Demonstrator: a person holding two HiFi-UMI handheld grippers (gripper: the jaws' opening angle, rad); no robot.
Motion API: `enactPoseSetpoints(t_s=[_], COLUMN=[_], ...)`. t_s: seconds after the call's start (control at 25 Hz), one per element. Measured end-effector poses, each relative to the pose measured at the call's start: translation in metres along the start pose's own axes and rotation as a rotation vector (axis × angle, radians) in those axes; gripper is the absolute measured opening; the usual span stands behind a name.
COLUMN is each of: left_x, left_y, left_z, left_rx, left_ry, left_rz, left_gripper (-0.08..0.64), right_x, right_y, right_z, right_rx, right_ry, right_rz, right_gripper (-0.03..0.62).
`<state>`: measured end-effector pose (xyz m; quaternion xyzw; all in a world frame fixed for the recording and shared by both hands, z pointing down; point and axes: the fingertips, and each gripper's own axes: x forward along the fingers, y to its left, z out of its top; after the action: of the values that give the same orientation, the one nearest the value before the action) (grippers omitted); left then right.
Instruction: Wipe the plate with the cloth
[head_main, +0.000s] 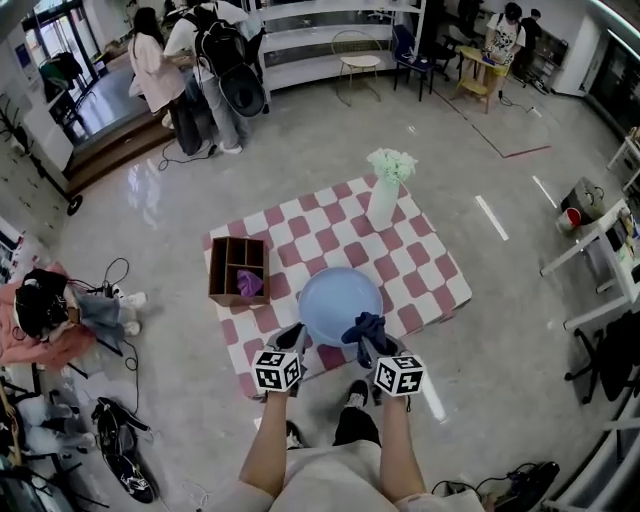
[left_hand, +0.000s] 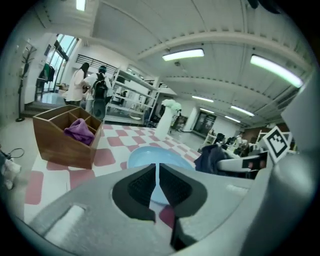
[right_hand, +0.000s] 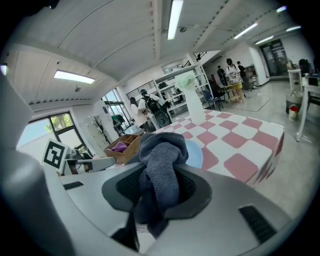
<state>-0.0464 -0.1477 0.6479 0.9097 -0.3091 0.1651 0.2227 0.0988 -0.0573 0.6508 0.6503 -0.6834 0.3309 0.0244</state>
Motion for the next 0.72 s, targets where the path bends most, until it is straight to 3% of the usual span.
enactPoseSetpoints(t_s=[0.2,0.52,0.72], left_x=[-0.059,-0.127,-0.146], left_y=[-0.031,-0.043,-0.040], left_z=[-0.031,-0.057,-0.056], left_rx=[0.033,0.143,0.176], left_ry=[0.037,0.061,0.057], left_rz=[-0.138,-0.207,-0.220], left_gripper=[0.015,0.015,0.015], right_x=[-0.031,-0.074,-0.081], right_y=[0.044,0.107,0.129], right_z=[-0.033,-0.081,-0.083], right_rx=[0.052,0.034,-0.005], right_ry=[-0.070,-0.123,-0.142], right_rz=[-0.069,-0.149,-0.173], right_gripper=[0.124,0.118,0.118])
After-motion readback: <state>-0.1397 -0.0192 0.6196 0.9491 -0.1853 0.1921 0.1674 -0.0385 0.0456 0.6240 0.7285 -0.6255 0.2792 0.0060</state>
